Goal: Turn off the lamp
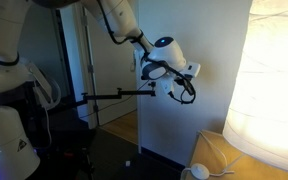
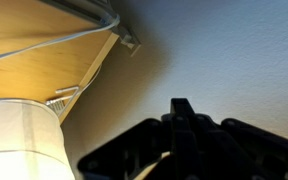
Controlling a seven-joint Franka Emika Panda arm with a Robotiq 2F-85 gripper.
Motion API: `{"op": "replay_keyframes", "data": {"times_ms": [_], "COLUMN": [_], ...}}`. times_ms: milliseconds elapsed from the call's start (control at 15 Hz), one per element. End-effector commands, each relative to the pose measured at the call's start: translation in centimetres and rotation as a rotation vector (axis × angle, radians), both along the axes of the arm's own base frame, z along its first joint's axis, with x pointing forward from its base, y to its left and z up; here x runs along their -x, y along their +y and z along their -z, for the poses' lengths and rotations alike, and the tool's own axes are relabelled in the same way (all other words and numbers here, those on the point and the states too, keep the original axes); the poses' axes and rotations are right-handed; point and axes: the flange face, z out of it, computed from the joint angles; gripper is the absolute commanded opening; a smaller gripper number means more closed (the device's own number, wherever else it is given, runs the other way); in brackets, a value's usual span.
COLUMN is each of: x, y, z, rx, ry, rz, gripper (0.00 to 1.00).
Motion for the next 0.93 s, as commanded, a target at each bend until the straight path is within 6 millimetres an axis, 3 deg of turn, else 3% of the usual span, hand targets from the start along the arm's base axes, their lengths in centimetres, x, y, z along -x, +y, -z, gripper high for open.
{"op": "replay_keyframes", "data": {"times_ms": [0, 200, 600, 867], "x": [0.0, -0.2, -1.2, -0.8], "y": [0.0, -1.2, -5.6, -7.3], "z": [0.0, 0.8, 3.5, 4.9], "rx": [0.0, 0.02, 0.064, 0.09], "ry": [0.0, 0.014, 0.087, 0.161], "rz": [0.0, 0.056, 0.212, 0.286], "gripper": [0.0, 0.0, 0.0, 0.0]}}
